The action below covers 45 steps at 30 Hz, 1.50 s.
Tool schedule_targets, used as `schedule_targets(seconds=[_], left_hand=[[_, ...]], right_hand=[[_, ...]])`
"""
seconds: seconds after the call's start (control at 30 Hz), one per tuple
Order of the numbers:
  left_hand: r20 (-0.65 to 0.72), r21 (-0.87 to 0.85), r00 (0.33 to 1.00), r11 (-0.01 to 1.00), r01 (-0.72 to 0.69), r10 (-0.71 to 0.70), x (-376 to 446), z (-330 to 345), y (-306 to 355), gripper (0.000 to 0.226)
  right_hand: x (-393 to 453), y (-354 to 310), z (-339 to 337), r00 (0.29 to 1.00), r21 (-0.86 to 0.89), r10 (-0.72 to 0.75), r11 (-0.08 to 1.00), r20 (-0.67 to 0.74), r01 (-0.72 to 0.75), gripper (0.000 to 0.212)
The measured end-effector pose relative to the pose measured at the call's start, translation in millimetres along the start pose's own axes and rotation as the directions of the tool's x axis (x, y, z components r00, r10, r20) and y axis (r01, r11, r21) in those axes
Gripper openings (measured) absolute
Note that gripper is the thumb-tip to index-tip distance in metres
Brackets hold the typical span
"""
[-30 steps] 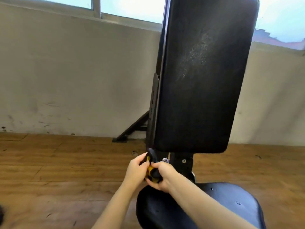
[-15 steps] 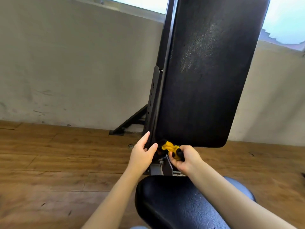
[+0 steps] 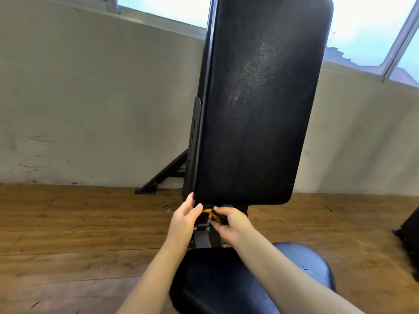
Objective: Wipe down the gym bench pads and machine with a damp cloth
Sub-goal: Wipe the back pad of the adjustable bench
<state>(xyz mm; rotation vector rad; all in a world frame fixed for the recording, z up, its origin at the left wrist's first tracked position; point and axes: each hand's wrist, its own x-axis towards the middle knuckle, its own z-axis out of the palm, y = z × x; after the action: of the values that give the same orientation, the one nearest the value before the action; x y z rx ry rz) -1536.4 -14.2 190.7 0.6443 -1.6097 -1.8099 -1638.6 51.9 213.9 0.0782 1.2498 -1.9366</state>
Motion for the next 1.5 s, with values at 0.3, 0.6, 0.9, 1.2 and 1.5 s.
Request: schedule_targets(seconds=[0.3, 0.6, 0.9, 1.2, 1.5], left_hand=[[-0.031, 0.013, 0.999, 1.000, -0.024, 0.024, 1, 3, -3, 0.052], [-0.073, -0.018, 0.995, 0.997, -0.074, 0.073, 1, 2, 6, 0.045], [-0.054, 0.038, 0.995, 0.996, -0.084, 0.086, -4, 2, 7, 0.048], [-0.064, 0.039, 0.995, 0.996, -0.081, 0.083, -1, 0, 6, 0.047], [-0.061, 0.054, 0.994, 0.995, -0.087, 0.090, -3, -2, 9, 0.045]], right_hand=[[-14, -16, -16, 0.997, 0.236, 0.036, 0.970, 0.069, -0.052, 0.021], [-20, 22, 41, 0.995, 0.444, 0.086, 0.895, -0.059, -0.052, 0.038], [-4, -11, -5, 0.991, 0.342, -0.034, 0.937, -0.128, 0.076, 0.025], [-9, 24, 35, 0.992, 0.169, 0.120, 0.978, 0.026, -0.123, 0.033], [-7, 8, 12, 0.996, 0.430, 0.052, 0.903, -0.074, -0.015, 0.039]])
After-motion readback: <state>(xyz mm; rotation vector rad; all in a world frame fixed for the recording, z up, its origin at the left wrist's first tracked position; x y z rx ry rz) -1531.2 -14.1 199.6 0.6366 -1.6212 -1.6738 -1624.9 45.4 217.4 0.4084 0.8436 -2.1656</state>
